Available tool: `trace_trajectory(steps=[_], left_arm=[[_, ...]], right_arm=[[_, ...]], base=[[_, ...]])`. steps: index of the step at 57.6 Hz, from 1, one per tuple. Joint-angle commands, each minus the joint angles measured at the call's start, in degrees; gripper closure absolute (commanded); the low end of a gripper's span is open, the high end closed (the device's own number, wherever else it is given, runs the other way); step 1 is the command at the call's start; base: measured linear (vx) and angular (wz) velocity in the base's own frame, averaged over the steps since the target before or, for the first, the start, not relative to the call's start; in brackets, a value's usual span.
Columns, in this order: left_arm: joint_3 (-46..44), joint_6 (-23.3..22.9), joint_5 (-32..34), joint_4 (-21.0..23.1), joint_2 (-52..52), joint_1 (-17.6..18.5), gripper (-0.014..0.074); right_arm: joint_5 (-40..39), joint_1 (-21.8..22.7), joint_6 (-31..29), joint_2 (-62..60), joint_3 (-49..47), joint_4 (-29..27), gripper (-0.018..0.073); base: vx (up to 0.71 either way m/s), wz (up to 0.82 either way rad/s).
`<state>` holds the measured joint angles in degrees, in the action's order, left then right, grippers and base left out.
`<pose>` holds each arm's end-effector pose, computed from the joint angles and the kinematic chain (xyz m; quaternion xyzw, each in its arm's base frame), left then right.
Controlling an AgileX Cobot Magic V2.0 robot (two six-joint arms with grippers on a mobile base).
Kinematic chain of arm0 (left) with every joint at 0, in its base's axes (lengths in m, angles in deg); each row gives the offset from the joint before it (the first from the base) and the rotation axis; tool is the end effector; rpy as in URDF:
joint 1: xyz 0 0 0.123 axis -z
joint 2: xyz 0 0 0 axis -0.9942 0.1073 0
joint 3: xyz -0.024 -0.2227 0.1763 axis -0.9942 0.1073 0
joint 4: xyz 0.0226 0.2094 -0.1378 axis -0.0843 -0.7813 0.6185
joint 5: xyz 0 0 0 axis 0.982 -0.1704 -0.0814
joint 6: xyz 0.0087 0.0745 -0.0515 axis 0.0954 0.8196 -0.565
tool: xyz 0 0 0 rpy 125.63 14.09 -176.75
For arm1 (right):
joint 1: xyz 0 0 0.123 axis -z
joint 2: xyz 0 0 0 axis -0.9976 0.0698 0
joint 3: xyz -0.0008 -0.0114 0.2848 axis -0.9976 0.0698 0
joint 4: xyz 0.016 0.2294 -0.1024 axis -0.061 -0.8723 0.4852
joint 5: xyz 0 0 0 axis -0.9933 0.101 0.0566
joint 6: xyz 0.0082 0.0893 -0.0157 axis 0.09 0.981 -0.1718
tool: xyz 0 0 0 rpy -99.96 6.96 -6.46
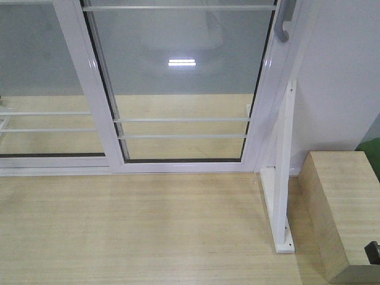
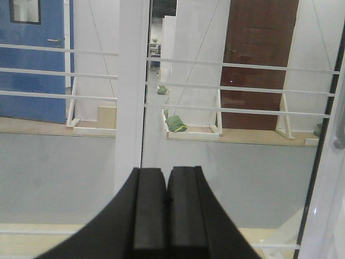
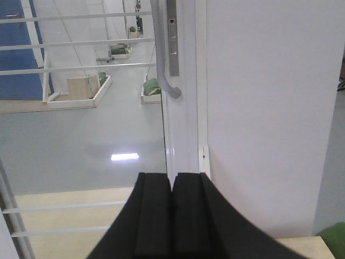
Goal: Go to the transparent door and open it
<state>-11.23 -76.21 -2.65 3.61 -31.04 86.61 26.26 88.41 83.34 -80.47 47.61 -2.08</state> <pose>0.0563 -0.0029 0.2064 -0.0227 0.6736 -0.0612 0.7362 0.0568 -0.0012 0.1925 0.0292 0.7261 0.0071 0.6869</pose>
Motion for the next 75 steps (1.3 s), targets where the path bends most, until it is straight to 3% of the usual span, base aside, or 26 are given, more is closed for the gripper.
trace_trajectory(steps=[1, 75], left_arm=[[1.7, -0.4, 4.8, 0.5, -0.8, 0.3, 0.0599], [1.7, -0.4, 4.8, 0.5, -0.8, 0.3, 0.0599]], right_arm=[[-5.0, 0.2, -0.5, -0.8, 0.8, 0.2, 0.0564], [-5.0, 0.2, -0.5, -0.8, 0.8, 0.2, 0.0564]], base=[[0.37, 0.06], [0.19, 0.01]])
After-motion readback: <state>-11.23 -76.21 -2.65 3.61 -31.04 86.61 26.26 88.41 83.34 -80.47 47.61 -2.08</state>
